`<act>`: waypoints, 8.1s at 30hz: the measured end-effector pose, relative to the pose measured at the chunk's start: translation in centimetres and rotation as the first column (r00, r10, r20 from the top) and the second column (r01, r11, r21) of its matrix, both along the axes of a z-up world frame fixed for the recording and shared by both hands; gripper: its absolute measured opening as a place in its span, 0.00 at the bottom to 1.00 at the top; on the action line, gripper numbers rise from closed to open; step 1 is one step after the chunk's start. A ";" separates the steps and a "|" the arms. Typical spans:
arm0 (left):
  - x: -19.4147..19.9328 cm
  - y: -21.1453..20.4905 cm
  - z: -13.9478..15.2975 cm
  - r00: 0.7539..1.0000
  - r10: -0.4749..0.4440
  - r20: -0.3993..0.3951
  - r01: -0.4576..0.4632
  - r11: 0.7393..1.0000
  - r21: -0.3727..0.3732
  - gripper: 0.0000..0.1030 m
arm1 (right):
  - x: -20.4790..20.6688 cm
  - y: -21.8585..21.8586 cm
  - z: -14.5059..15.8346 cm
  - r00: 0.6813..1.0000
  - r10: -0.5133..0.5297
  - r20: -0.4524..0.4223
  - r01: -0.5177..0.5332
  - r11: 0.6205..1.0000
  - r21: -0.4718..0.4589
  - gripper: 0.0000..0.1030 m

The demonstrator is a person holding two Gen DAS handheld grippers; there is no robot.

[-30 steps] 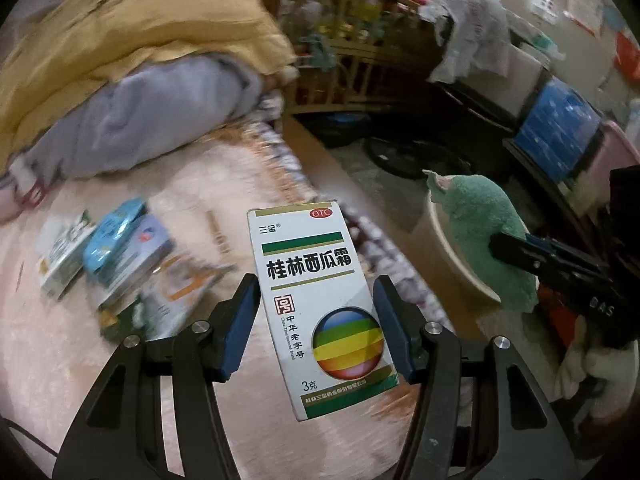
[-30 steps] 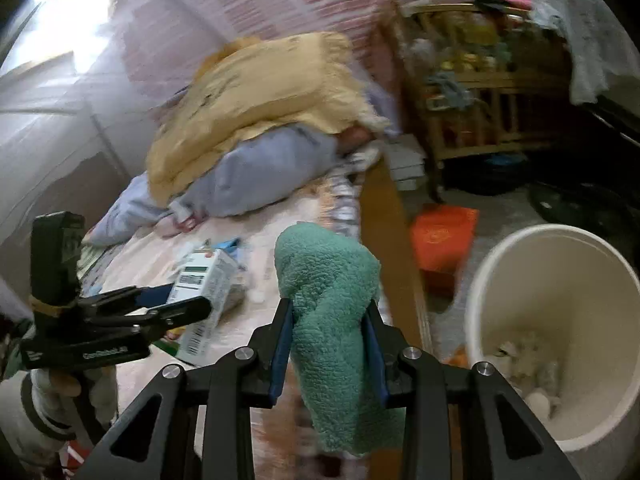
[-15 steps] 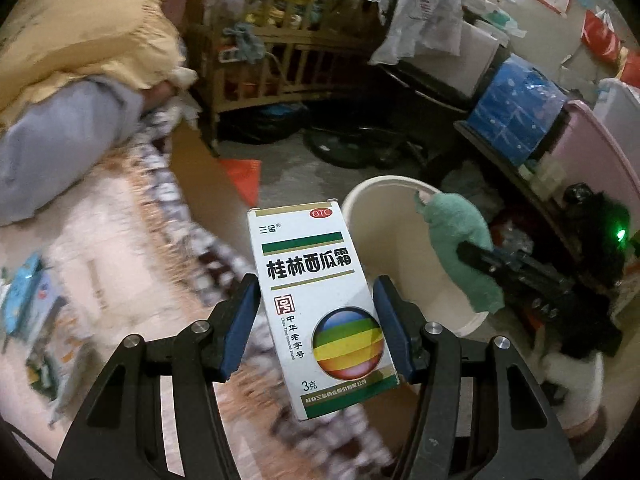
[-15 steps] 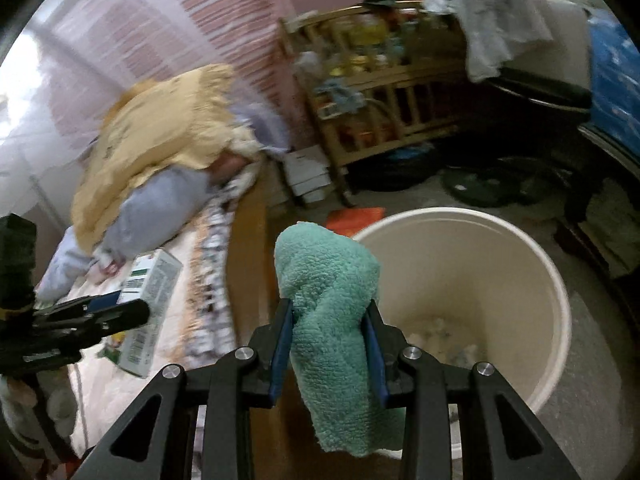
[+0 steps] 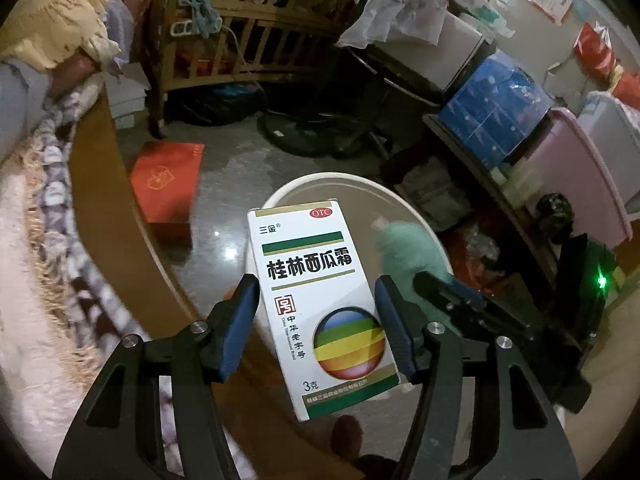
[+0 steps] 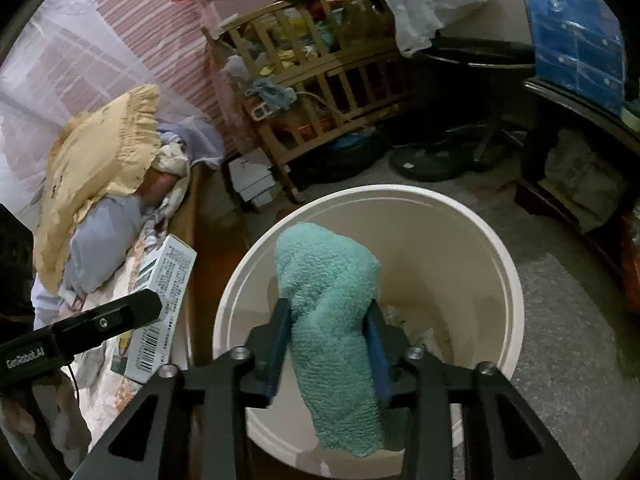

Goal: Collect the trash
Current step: 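Carry both items over the white bucket and open both tools to drop them, then move both open tools back over the trash on the bed, then grasp the milk carton with the left tool while the right tool grasps the blue snack packet, then carry both items over the white bucket and open both tools to drop them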

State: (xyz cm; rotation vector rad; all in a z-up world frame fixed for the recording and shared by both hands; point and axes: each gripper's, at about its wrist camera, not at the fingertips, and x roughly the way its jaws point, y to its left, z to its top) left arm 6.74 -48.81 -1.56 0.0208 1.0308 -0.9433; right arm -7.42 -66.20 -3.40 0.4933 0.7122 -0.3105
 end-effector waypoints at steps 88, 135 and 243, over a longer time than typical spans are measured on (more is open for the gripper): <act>9.3 50.3 -7.8 0.835 0.497 0.238 -0.550 0.724 0.417 0.59 | 31.4 45.8 -0.9 0.642 0.715 -0.276 -0.753 0.656 -0.050 0.77; -0.6 42.8 -1.4 0.818 0.527 0.232 -0.570 0.796 0.202 0.52 | 14.9 42.4 2.0 0.613 0.783 -0.107 -0.790 0.604 -0.106 0.43; -1.7 -0.3 -2.1 0.979 0.008 0.202 -0.048 0.980 0.195 0.53 | 0.8 3.3 -0.3 0.983 0.139 -0.120 -0.155 0.978 -0.137 0.43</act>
